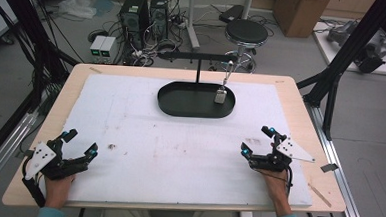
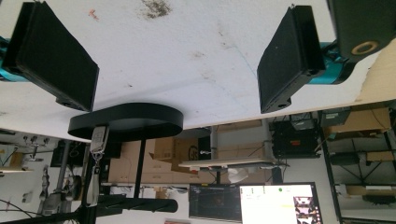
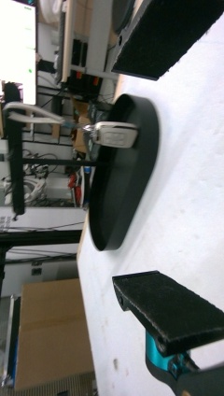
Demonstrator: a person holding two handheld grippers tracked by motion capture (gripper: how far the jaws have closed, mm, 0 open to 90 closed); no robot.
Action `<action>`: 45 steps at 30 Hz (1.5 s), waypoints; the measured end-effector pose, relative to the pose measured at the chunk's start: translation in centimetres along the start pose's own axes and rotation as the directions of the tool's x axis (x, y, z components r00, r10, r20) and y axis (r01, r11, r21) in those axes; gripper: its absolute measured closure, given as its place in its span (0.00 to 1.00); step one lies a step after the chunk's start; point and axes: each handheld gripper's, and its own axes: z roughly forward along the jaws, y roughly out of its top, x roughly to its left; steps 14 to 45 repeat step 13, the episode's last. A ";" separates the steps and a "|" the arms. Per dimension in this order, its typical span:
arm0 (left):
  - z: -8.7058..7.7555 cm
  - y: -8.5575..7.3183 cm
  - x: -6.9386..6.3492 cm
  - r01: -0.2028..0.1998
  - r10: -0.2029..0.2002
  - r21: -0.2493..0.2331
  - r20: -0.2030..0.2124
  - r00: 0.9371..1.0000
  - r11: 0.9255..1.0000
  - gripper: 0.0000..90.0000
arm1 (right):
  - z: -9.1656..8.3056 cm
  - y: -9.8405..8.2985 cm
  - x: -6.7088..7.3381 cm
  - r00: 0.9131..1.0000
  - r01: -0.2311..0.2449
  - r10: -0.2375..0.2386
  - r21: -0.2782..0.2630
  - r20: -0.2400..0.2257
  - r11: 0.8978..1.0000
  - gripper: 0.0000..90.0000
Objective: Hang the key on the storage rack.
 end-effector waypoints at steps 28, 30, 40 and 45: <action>0.0 0.0 0.0 0.002 -0.002 -0.006 -0.001 1.000 1.000 0.15 | -0.2 -1.3 -0.1 0.999 -0.010 0.008 0.040 0.042 0.999 0.01; 0.0 0.0 0.0 0.002 -0.002 -0.006 -0.001 1.000 1.000 0.15 | -0.2 -1.3 -0.1 0.999 -0.010 0.008 0.040 0.042 0.999 0.01; 0.0 0.0 0.0 0.002 -0.002 -0.006 -0.001 1.000 1.000 0.15 | -0.2 -1.3 -0.1 0.999 -0.010 0.008 0.040 0.042 0.999 0.01; 0.0 0.0 0.0 0.002 -0.002 -0.006 -0.001 1.000 1.000 0.15 | -0.2 -1.3 -0.1 0.999 -0.010 0.008 0.040 0.042 0.999 0.01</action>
